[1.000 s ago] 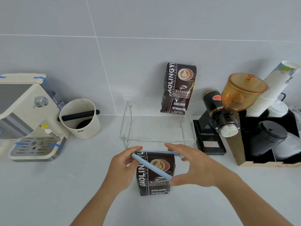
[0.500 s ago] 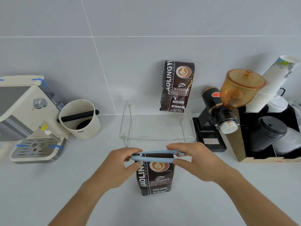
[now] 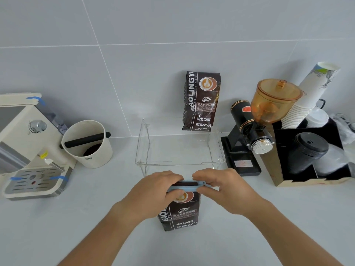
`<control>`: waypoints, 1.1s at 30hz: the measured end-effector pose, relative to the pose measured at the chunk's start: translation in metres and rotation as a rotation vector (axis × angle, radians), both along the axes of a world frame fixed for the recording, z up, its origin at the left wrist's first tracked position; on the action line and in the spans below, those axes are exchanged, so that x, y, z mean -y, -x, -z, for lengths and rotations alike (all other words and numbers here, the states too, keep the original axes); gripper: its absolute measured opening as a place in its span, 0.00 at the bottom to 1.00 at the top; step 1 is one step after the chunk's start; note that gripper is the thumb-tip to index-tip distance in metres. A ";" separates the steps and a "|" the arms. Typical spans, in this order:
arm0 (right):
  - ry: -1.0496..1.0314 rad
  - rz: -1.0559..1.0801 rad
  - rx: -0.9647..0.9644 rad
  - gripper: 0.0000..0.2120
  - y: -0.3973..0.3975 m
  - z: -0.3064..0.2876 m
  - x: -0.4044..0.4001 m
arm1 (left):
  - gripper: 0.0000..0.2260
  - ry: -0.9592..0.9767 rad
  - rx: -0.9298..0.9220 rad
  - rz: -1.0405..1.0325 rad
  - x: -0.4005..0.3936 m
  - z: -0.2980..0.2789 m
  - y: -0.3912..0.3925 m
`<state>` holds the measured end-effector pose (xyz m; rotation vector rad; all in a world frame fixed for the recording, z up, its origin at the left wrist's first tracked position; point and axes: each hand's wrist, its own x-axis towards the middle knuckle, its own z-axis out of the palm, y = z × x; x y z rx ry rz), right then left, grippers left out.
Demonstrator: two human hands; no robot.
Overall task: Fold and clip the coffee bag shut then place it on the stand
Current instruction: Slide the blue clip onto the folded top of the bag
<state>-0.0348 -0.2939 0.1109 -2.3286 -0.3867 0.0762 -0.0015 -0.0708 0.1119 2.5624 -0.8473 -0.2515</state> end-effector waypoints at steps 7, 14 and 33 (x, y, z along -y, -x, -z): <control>0.033 0.015 -0.015 0.11 0.002 0.004 0.002 | 0.07 0.060 -0.011 0.003 0.002 0.004 0.001; 0.023 0.030 0.034 0.06 0.002 0.009 -0.001 | 0.05 0.066 0.013 -0.017 0.003 0.004 0.000; -0.233 0.200 -0.082 0.09 0.017 0.020 -0.002 | 0.09 0.456 -0.363 -0.358 -0.034 0.026 0.005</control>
